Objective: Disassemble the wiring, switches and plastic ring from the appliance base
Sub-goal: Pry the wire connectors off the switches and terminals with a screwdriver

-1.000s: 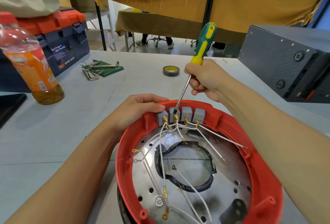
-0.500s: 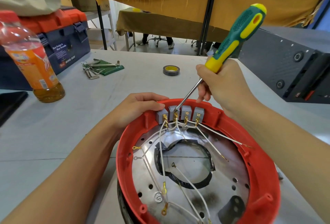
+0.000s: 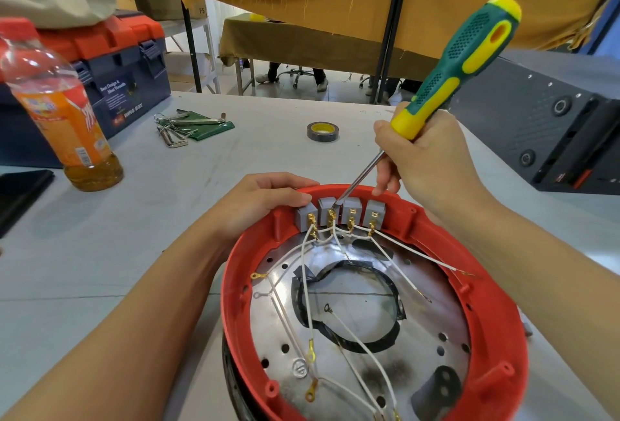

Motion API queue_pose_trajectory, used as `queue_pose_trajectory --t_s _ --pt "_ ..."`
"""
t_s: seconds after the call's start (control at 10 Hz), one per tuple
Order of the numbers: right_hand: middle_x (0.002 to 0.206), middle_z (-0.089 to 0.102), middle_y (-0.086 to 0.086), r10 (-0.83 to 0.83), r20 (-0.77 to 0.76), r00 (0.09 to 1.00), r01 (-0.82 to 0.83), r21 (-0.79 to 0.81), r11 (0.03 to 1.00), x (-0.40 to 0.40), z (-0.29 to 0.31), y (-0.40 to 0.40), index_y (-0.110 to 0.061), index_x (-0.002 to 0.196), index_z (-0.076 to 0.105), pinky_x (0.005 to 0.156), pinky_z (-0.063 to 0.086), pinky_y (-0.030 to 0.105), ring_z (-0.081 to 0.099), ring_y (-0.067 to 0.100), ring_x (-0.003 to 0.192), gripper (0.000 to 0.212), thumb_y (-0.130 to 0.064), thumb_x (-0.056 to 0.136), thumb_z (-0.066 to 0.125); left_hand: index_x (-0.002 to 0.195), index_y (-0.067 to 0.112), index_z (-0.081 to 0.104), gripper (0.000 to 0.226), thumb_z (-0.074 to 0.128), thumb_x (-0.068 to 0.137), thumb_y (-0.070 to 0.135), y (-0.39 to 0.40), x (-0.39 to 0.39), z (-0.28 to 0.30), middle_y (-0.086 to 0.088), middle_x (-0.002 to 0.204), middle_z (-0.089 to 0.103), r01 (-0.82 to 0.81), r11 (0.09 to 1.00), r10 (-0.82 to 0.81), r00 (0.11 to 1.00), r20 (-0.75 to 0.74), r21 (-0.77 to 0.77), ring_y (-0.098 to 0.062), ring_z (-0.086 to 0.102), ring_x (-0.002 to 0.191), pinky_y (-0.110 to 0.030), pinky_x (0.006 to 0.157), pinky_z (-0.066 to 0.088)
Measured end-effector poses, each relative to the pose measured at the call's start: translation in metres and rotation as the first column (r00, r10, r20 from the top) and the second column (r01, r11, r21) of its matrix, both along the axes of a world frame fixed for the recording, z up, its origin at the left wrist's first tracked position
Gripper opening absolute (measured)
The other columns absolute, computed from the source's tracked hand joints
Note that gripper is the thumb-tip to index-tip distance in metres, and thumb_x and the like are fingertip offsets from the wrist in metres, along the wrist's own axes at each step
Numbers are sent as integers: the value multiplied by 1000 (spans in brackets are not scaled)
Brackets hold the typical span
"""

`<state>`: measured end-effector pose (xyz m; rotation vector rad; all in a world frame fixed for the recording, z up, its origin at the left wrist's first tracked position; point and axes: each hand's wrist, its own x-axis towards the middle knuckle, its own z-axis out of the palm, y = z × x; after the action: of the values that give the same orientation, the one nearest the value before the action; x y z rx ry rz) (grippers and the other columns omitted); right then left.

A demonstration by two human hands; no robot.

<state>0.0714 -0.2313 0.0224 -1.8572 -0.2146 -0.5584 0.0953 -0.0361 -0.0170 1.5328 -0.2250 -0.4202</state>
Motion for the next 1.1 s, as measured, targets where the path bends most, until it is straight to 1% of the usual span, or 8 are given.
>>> queue_pose_trajectory --t_s 0.2,0.3,0.4,0.5,0.6,0.7,0.9,1.1 --pt "39 54 3 6 -26 1000 -5 52 999 -1 -1 -2 -15 60 47 37 41 19 52 18 31 34 -13 94 53 104 8 71 23 61 83 3 0 0 0 -9 82 73 -7 1000 7 1000 7 18 -14 68 62 -19 55 53" --pt "39 53 3 25 -61 998 -17 125 992 0 -3 -4 -12 62 47 37 42 19 48 19 29 33 -10 94 52 103 10 71 22 61 84 3 0 -1 1 -8 82 73 -10 999 10 1000 18 36 -13 68 62 -18 54 52" --pt "39 51 4 26 -129 991 -3 177 984 4 -4 -7 -9 62 46 37 44 22 43 17 29 32 -8 94 50 102 9 71 22 61 83 3 0 -1 1 -7 81 73 -13 999 13 1000 18 35 -13 68 62 -18 54 52" --pt "37 48 1 28 -249 968 32 235 971 14 -7 -11 -8 67 46 39 46 24 38 12 29 26 -7 93 48 100 11 72 21 61 83 4 -1 0 1 -6 79 73 -12 999 11 1000 19 37 -12 68 61 -17 53 51" --pt "36 45 -1 47 -346 937 65 306 950 22 -11 -13 -10 72 45 39 45 22 34 10 30 23 -8 94 47 98 11 72 20 62 83 4 0 0 0 -7 81 74 -8 999 7 1000 16 32 -13 69 63 -18 54 52" --pt "35 44 -2 72 -401 913 82 354 932 26 -14 -16 -11 72 44 38 43 19 33 9 29 23 -9 94 48 98 11 72 20 61 83 3 -1 0 0 -7 82 73 -11 1000 11 1000 18 28 -13 68 63 -17 54 51" --pt "34 42 -3 70 -446 892 108 360 927 32 -15 -16 -12 74 44 37 40 18 32 7 29 20 -10 93 48 101 9 71 22 61 83 3 -2 0 0 -7 81 73 -15 1000 15 1000 15 27 -12 68 61 -17 53 51" --pt "34 41 -4 68 -456 887 115 361 925 32 -15 -16 -12 74 44 37 41 18 32 6 29 19 -10 93 48 101 9 71 22 61 83 3 -2 0 1 -7 80 73 -13 1000 12 1000 12 24 -12 68 60 -17 52 51"
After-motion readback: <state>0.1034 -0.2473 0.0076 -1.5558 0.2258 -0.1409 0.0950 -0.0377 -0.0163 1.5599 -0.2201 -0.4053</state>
